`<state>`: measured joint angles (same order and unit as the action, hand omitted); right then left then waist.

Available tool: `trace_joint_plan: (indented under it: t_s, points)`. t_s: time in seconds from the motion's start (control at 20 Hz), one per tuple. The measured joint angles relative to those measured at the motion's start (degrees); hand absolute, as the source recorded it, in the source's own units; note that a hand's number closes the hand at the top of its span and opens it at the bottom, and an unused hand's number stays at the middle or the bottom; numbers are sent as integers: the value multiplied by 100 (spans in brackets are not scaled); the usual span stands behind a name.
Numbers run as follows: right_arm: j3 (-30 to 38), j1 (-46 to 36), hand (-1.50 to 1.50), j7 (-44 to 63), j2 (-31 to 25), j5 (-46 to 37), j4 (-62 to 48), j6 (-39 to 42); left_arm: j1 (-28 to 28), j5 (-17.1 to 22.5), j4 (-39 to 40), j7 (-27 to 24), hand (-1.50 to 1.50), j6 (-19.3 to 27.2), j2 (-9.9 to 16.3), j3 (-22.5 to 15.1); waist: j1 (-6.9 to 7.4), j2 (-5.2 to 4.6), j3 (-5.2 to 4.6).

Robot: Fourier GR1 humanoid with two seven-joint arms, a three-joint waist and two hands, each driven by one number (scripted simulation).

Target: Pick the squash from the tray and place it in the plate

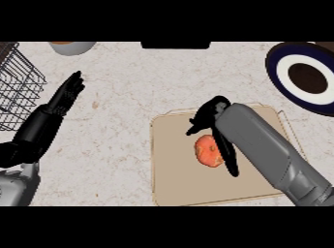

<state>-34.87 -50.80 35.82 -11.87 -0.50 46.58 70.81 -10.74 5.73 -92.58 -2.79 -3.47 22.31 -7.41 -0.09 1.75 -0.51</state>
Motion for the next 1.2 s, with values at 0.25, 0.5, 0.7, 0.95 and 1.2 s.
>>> trace_joint_plan:
  t_s: [0.25, 0.5, 0.7, 0.95, 1.2]
  points:
    - [-87, 260, -150, 13, -113, -51, 380, 18, 122, -81, -34, -46, 0, 2, -65, -19, 16, 4, 8]
    - [-160, 567, 150, -142, -307, -179, 1012, 13, 112, -80, -130, 54, 0, -51, -52, 11, 9, -1, 7]
    - [-153, 745, 150, -432, -475, -432, 1418, -26, 144, -40, -194, 66, 0, -136, -45, 55, 51, -35, 12]
    - [-86, 1341, 150, -947, -1014, -1088, 3173, -906, 326, -27, -172, 81, 0, -80, -21, 189, -217, -11, 72]
    - [561, 1591, 150, -1492, -1701, -1639, 4622, -2098, 517, 1, -140, 70, 0, 7, 11, 352, -592, 70, 115]
